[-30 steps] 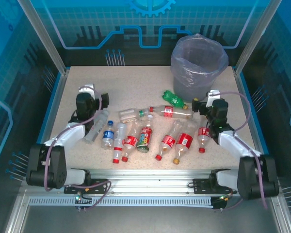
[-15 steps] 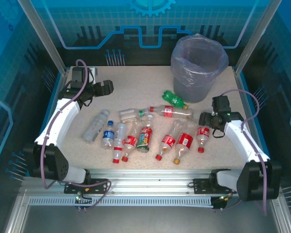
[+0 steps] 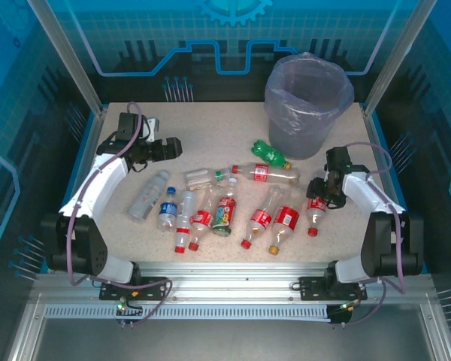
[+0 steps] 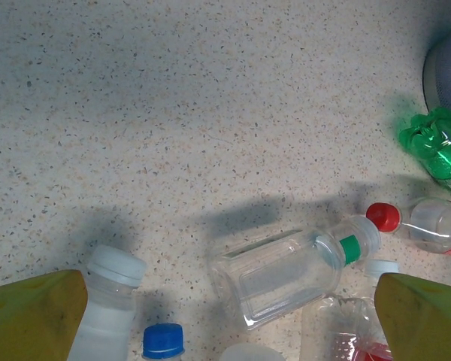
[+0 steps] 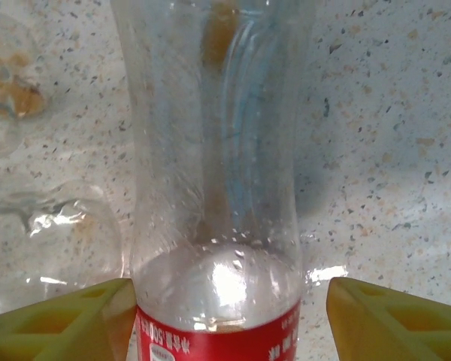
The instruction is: Put the plastic bottles in the bin
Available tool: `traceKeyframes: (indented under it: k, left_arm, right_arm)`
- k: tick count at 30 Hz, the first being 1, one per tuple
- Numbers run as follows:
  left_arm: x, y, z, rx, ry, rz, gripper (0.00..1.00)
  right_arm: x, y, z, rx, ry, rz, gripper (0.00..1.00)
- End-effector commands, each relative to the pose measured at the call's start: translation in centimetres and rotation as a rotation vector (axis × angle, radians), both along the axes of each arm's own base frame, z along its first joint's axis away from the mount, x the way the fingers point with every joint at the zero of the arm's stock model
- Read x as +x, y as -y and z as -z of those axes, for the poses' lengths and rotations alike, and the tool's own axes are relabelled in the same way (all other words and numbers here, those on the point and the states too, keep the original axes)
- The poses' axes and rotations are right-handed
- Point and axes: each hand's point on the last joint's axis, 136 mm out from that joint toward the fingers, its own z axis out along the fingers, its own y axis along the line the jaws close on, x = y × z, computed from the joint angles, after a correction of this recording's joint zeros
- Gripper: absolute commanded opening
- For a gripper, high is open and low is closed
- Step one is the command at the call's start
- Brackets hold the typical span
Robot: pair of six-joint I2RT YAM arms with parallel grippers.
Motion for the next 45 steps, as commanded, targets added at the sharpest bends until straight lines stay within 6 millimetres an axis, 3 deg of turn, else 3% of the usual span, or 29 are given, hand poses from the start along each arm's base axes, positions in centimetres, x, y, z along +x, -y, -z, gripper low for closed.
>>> traceKeyframes:
  k: [1,4,13,16,19,25,32,39,45]
  left_arm:
    - [-0.4,0.7,-0.4,-0.011,0.015,0.040,0.99]
    - [-0.6,0.8,-0.8,-0.014,0.023,0.038,0.99]
    - [-1.4,0.4,-1.2,0.002,0.023,0.019,0.99]
    - [-1.5,0.4,-1.3,-0.001,0.022,0.020,0.99]
    - [-1.5,0.5,-1.3,-0.004,0.020,0.020,0.99]
    - [-1.3,0.8,-0.2,-0.015,-0.006,0.030,0.99]
    - [-1.5,0.8,0.4,-0.010,-0.015,0.038,0.99]
    - [-1.6,0.8,0.6,-0.011,-0.019,0.041,0.99]
    - [-1.7,0.8,0.7,-0.010,-0.017,0.043,0.99]
  right_arm:
    - [1.2,0.0,0.1,0.025,0.013,0.001,0.73]
    - [1.4,0.3,0.9,0.020,-0.004,0.008,0.80]
    - [1.6,1.6,2.3,0.035,-0.002,0.048,0.63]
    - [1.3,1.9,1.5,0.017,0.014,0.049,0.60]
    - [1.1,2.7,-0.8,-0.005,0.063,0.063,0.59]
    - [0.4,4.1,-8.9,-0.059,0.249,0.084,0.58]
    - [-0.5,4.7,-21.7,-0.133,0.550,0.080,0.54]
    - [3.2,0.9,-34.7,-0.002,1.000,-0.080,0.52]
    - [7.4,-1.8,-42.2,0.082,1.270,-0.203,0.52]
